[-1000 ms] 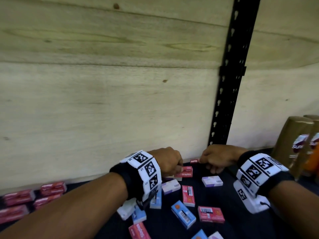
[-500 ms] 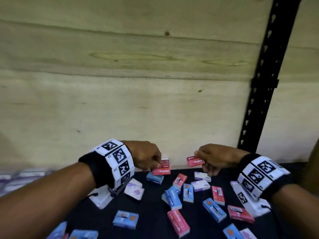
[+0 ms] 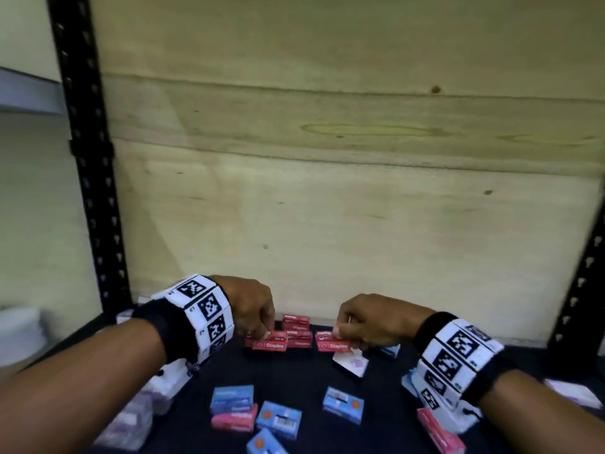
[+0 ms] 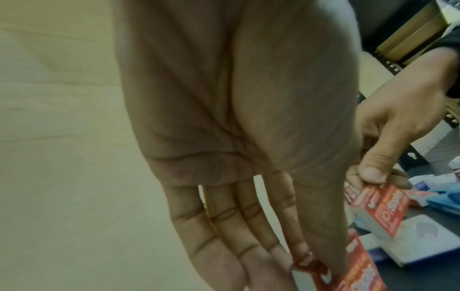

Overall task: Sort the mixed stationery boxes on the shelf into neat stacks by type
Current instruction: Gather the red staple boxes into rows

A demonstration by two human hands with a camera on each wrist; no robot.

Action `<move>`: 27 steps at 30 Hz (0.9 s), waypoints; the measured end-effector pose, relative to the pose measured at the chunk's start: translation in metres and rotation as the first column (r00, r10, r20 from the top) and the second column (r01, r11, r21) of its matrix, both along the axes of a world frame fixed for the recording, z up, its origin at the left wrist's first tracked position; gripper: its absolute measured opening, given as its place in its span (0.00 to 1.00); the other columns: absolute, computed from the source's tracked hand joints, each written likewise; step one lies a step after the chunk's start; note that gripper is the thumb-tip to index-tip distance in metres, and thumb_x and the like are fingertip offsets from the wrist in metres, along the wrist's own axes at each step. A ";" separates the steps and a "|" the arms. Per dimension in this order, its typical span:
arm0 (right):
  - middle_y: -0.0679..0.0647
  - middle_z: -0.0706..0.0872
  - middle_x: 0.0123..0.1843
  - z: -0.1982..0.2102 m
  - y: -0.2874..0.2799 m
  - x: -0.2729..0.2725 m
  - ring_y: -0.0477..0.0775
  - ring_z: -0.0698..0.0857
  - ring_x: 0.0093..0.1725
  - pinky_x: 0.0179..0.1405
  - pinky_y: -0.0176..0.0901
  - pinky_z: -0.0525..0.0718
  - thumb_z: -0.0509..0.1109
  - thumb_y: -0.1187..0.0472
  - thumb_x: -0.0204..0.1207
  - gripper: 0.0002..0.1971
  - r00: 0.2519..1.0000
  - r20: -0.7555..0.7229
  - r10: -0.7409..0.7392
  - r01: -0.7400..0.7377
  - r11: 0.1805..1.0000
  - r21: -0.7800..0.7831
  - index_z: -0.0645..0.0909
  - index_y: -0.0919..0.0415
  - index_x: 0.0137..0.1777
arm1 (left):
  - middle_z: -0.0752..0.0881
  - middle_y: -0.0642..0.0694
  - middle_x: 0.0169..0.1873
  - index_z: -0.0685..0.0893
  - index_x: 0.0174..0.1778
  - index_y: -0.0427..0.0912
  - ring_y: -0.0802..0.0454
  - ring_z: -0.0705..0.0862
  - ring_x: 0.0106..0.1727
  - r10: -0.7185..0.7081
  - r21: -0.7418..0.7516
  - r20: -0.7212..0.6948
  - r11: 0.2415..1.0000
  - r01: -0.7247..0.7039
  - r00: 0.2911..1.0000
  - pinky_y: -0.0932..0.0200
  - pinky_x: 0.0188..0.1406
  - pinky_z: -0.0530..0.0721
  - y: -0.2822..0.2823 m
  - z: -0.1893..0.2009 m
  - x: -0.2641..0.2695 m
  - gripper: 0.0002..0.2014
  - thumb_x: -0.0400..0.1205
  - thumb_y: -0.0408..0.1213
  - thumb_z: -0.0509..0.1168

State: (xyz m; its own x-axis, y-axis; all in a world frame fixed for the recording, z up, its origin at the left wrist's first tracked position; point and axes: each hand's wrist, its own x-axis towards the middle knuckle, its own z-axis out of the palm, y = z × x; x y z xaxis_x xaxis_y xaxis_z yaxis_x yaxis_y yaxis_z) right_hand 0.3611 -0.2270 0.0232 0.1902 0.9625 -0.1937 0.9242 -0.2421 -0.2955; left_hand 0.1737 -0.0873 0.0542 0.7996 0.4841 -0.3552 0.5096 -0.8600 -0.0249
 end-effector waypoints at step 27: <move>0.51 0.87 0.60 -0.018 0.046 -0.059 0.53 0.84 0.54 0.56 0.45 0.83 0.74 0.54 0.79 0.17 0.969 0.227 0.102 -0.042 0.966 -0.255 0.82 0.55 0.66 | 0.87 0.46 0.59 0.84 0.64 0.43 0.50 0.87 0.58 0.063 0.048 -0.013 0.997 -0.062 0.998 0.60 0.52 0.82 0.024 -0.045 -0.015 0.16 0.81 0.42 0.68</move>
State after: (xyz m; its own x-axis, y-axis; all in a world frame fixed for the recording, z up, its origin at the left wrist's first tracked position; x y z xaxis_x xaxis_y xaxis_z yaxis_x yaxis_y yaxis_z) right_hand 0.3022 -0.1813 0.0055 0.1914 0.9031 -0.3844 0.9777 -0.2100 -0.0063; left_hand 0.1582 -0.0629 0.0090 0.7622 0.5500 -0.3414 0.5619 -0.8240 -0.0730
